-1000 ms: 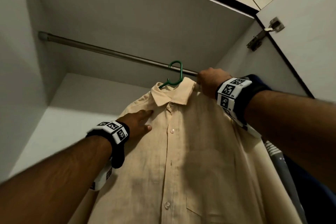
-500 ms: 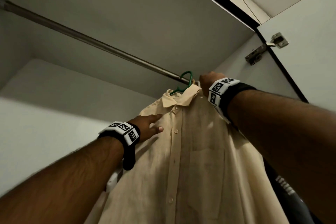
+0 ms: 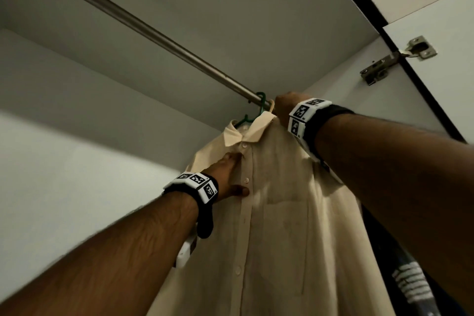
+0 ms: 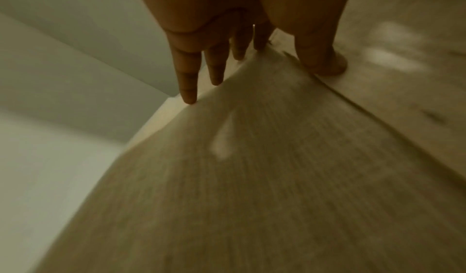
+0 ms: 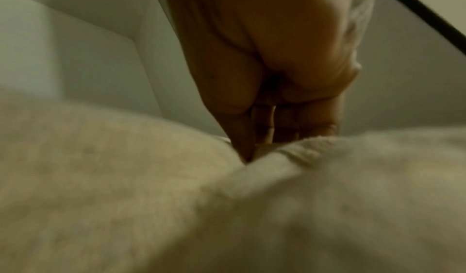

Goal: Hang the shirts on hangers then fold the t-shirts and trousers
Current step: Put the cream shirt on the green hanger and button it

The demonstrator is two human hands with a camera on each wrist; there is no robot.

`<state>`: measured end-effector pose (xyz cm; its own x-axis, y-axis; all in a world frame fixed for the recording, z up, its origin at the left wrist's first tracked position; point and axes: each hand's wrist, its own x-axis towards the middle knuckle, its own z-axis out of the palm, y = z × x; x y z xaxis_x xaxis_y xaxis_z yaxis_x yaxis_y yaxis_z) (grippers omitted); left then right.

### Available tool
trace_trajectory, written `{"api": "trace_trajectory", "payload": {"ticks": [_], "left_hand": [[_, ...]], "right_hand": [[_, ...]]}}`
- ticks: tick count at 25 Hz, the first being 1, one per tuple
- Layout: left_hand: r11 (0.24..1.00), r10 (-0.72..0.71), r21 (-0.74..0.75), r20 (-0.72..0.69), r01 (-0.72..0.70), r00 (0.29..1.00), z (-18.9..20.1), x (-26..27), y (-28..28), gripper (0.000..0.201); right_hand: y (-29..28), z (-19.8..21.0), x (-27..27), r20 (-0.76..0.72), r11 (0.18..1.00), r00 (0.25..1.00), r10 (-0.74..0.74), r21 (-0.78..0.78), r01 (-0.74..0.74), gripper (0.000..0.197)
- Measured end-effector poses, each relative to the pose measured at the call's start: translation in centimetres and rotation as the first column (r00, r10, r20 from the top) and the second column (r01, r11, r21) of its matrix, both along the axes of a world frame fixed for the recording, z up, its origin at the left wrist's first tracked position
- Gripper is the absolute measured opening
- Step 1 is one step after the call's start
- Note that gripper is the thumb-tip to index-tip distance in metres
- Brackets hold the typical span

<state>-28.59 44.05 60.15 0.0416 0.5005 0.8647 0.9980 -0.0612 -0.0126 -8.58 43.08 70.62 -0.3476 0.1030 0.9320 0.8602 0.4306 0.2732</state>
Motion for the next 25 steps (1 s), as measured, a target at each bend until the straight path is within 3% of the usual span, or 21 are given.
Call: {"api": "trace_trajectory", "payload": {"ticks": [1, 3, 5, 7, 10, 12, 15, 16, 19, 21, 23, 25], "left_hand": [[0.999, -0.038, 0.037, 0.030, 0.036, 0.999, 0.2, -0.2, 0.5, 0.101], [0.993, -0.099, 0.077, 0.093, 0.092, 0.991, 0.7, -1.0, 1.8, 0.108], [0.994, -0.093, 0.071, 0.129, 0.085, 0.987, 0.7, -1.7, 3.0, 0.105], [0.993, -0.086, 0.099, 0.152, 0.071, 0.985, 0.0, -2.4, 3.8, 0.089], [0.986, -0.088, 0.156, 0.213, 0.055, 0.973, -1.7, -2.5, 4.1, 0.048], [0.993, 0.000, 0.114, 0.210, -0.025, 0.978, -3.8, -3.0, 4.2, 0.059], [0.988, 0.151, -0.015, 0.331, -0.155, 0.931, -9.0, -5.7, 3.2, 0.093], [0.983, 0.185, -0.084, 0.346, -0.166, 0.920, -11.2, -7.0, 2.8, 0.100], [0.966, 0.186, -0.226, 0.284, -0.123, 0.941, -16.3, -9.4, 1.6, 0.092], [0.946, 0.282, -0.228, 0.236, -0.229, 0.930, -17.1, -10.6, 0.7, 0.079], [0.853, 0.451, -0.340, 0.102, -0.395, 0.886, -17.7, -10.5, -1.5, 0.069], [0.781, 0.561, -0.328, -0.002, -0.531, 0.828, -18.0, -10.0, -3.2, 0.069]], "right_hand": [[0.4, 0.1, -0.5, -0.006, 1.000, 1.000, 0.004, 0.001, -0.004, 0.005], [1.1, 0.5, -0.9, -0.032, 1.000, 0.999, -0.001, 0.007, 0.001, 0.023], [1.1, 0.7, -0.9, 0.033, 0.997, 0.997, -0.073, 0.018, 0.073, 0.028], [0.4, 0.1, -0.6, 0.138, 0.982, 0.973, -0.185, -0.013, 0.189, 0.033], [-2.3, -2.0, 1.3, 0.242, 0.936, 0.924, -0.296, -0.120, 0.331, 0.064], [-4.0, -3.8, 3.3, 0.261, 0.906, 0.924, -0.280, -0.246, 0.344, 0.075], [-5.6, -5.8, 6.5, 0.118, 0.831, 0.992, -0.032, -0.548, 0.092, 0.082], [-6.1, -6.7, 7.5, 0.086, 0.811, 0.996, -0.003, -0.583, 0.053, 0.083], [-6.4, -8.9, 10.0, 0.145, 0.857, 0.974, -0.174, -0.464, 0.222, 0.049], [-6.1, -9.9, 10.6, 0.197, 0.862, 0.943, -0.268, -0.389, 0.326, 0.040], [-5.5, -10.8, 11.2, 0.209, 0.866, 0.921, -0.327, -0.323, 0.381, 0.041], [-5.7, -12.1, 11.0, 0.180, 0.875, 0.875, -0.449, -0.111, 0.471, 0.029]]}}
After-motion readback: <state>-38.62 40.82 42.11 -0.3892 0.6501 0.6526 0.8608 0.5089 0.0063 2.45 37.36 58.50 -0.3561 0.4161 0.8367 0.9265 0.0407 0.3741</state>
